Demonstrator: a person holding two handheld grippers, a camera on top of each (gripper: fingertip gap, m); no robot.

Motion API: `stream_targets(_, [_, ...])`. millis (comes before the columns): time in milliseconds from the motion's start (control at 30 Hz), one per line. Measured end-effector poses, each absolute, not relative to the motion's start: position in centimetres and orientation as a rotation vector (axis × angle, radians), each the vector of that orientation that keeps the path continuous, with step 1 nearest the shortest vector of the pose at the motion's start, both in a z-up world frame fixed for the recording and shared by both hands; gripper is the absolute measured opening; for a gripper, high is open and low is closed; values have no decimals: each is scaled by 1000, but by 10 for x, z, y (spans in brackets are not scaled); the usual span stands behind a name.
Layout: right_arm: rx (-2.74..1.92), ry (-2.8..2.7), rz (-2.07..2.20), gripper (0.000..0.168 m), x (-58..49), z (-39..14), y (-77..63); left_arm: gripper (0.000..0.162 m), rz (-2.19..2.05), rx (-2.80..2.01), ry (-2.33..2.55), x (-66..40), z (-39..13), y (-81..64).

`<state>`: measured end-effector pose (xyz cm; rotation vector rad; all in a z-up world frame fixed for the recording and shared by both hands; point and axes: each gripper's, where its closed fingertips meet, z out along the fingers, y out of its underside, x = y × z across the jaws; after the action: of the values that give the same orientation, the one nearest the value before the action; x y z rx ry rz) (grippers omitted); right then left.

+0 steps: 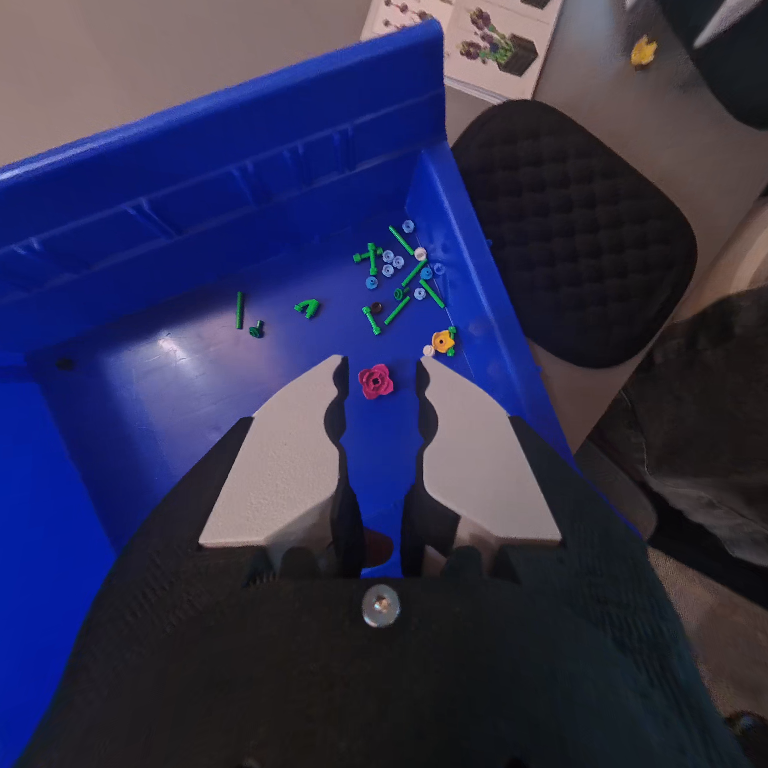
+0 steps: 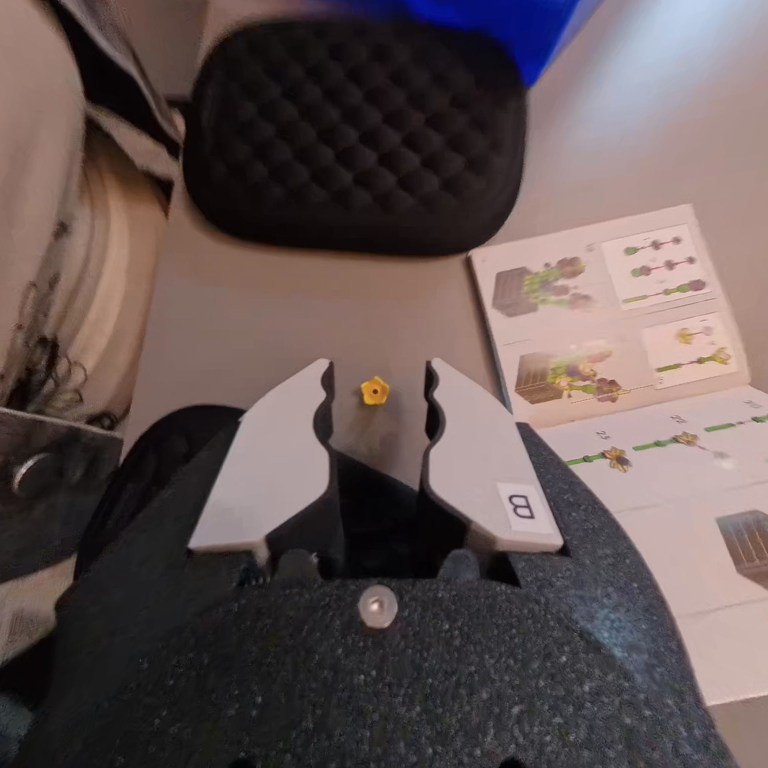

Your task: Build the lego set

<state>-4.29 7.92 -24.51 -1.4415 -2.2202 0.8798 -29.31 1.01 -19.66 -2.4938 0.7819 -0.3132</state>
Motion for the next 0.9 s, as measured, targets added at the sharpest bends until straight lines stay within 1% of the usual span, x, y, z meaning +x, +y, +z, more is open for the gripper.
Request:
stream_targets(33, [-1444, -2138, 949, 47, -45, -239, 80, 30, -328, -2506, 824, -293, -199, 7])
stream_targets(100, [-1425, -1970, 1089, 53, -49, -224, 81, 30, -341, -2549, 930, -295, -206, 0])
stream_targets(200, [-1354, -1777, 1253, 55, -49, -208, 77, 29, -396, -2529, 1194, -287, -216, -11])
stream_targets(300, [-1361, -1664, 1298, 56, -44, -203, 81, 29, -337, -2371, 1567, -277, -230, -13])
stream_targets(400, [-1348, -1596, 1326, 56, -41, -195, 84, 29, -283, -2297, 1781, -266, -238, -9])
stream_targets(600, [-1358, -1557, 1327, 55, -41, -194, 88, 28, -435, -2176, 1924, -250, -253, -1])
stream_targets(700, [-1358, -1562, 1324, 55, -41, -194, 88, 23, -403, -2134, 1964, -253, -260, 3])
stream_targets(900, [-1368, -1566, 1336, 56, -40, -195, 87, 21, -384, -2095, 1999, -255, -265, 3])
